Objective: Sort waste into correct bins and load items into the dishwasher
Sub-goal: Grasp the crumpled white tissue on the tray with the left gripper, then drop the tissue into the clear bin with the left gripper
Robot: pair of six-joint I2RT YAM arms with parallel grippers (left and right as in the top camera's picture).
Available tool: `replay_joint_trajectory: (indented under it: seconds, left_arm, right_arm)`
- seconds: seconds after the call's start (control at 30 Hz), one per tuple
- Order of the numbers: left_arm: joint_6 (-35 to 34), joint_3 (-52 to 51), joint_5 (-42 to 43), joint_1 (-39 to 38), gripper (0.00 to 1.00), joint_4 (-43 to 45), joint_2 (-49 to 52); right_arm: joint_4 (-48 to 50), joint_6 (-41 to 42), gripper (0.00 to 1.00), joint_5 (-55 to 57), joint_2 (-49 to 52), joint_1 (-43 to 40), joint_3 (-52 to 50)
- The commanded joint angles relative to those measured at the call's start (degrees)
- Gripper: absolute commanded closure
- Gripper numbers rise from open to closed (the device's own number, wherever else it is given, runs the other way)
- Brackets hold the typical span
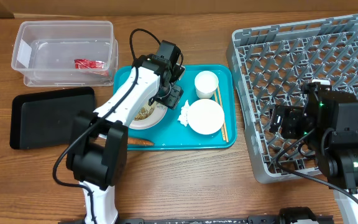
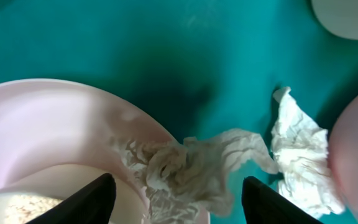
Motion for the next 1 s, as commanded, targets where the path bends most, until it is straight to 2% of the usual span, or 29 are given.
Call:
replay_joint_trajectory:
  seconds: [0.0,0.07,0.13,0.23,0.27,0.3,0.7,0.97]
  left_arm:
    - [1.5,0.5,-0.3,-1.0,0.35,0.0,3.1]
    - [1.5,0.5,-0.3,-1.2,0.46,0.1,3.5]
    - [1.5,0.6,-0.7,-1.2,0.71,0.4,3.4]
    - [1.4,0.7,-1.2,-1.2,0.84,0.8,2.9]
    - [1.4,0.7,-1.3,-1.2,0.93,0.8,2.7]
    - [0.8,1.2,-2.2,-1.1,0.96,0.7,1.9]
    - [-2.9,8.0,-4.3,1.9,0.96,0.0,-6.0]
    - [-6.9,9.0,-11.8,11.0,0.96,5.0,-10.9]
  right_arm:
    - [0.3,0.2,0.0,0.4,-0.1,-0.2,1.8]
    - [0.3,0.2,0.0,0.4,-0.1,-0.2,1.8]
    - [0.2,0.2,0.0,0.4,-0.1,-0.2,1.8]
    - [0.2,0.2,0.0,0.4,-0.1,-0.2,1.8]
    - [0.2,0.2,0.0,0.4,-0.1,-0.2,1.8]
    - [0.2,0.2,0.0,0.4,-0.1,-0.2,1.8]
    - [0.1,0.2,0.0,0.4,-0.1,-0.2,1.8]
    - [0.1,0.2,0.0,0.4,-0.1,-0.2,1.8]
